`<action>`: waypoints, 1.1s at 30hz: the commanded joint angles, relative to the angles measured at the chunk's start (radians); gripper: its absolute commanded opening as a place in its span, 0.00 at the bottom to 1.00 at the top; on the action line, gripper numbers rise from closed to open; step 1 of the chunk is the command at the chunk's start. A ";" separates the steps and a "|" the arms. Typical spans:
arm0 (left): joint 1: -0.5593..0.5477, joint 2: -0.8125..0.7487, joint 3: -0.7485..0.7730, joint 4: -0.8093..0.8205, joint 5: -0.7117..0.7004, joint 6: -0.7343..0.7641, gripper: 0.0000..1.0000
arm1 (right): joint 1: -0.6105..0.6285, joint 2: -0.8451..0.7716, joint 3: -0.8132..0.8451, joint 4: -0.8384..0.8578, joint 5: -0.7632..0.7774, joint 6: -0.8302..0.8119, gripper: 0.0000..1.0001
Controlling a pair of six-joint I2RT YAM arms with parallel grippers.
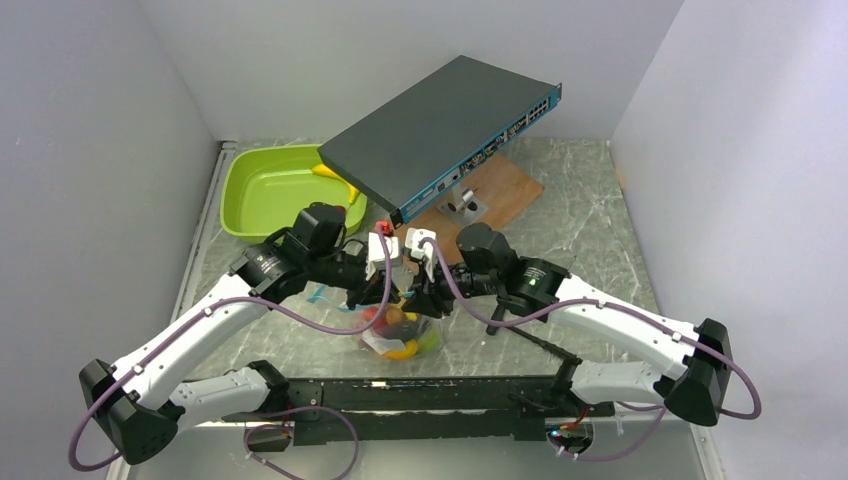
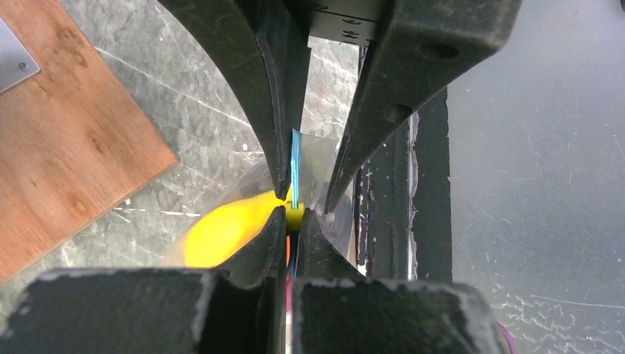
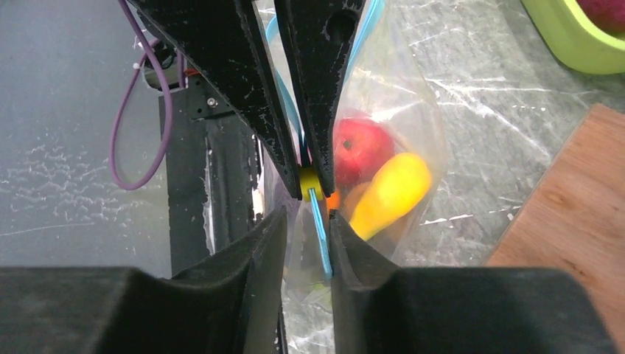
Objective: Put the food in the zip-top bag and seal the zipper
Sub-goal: Zip the zipper food storage bag at the center of the board.
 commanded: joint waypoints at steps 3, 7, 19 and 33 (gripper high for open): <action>0.003 -0.014 0.004 0.009 0.021 0.012 0.00 | 0.000 0.022 0.062 0.051 -0.014 -0.021 0.10; 0.002 -0.017 -0.001 0.015 0.018 0.007 0.00 | 0.008 0.001 0.026 0.105 0.134 0.043 0.00; 0.000 -0.020 0.001 -0.028 -0.055 0.016 0.00 | -0.001 -0.371 -0.319 0.351 0.389 0.222 0.00; -0.005 -0.222 -0.099 -0.092 -0.233 -0.049 0.00 | -0.002 -0.610 -0.384 0.236 0.632 0.259 0.00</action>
